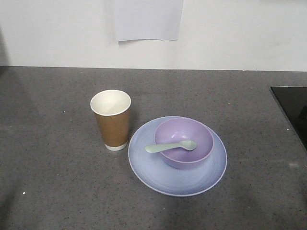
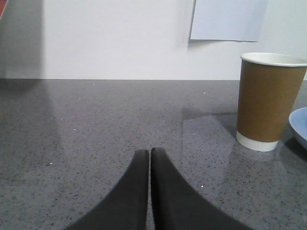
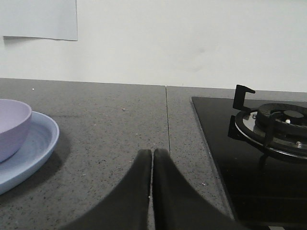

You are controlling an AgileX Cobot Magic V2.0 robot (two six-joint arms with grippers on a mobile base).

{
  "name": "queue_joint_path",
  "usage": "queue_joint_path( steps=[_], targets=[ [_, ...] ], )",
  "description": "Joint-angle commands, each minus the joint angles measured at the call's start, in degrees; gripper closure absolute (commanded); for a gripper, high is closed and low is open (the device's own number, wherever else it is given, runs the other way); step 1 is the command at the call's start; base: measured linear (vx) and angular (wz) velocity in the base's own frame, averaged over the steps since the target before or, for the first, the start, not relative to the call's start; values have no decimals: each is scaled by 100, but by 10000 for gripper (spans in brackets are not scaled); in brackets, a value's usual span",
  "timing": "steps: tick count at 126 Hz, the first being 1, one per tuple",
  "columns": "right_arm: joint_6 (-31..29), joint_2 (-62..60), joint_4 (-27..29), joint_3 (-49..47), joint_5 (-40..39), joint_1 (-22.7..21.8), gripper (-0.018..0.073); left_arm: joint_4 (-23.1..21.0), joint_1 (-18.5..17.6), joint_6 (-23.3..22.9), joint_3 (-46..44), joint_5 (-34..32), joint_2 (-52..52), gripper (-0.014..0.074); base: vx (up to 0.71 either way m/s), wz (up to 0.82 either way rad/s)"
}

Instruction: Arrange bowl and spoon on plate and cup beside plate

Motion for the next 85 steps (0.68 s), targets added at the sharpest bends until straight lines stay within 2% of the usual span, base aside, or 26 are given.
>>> queue_joint_path(
  steps=[1,23,85],
  targets=[
    [-45,-22,-68,40,-470,6,561,1,8,-47,62,-384,-93,604,0,0],
    [16,-22,86,40,-470,6,561,1,8,-47,62,-384,-93,604,0,0],
    [16,-17,86,40,-470,6,561,1,8,-47,62,-384,-93,604,0,0]
  ],
)
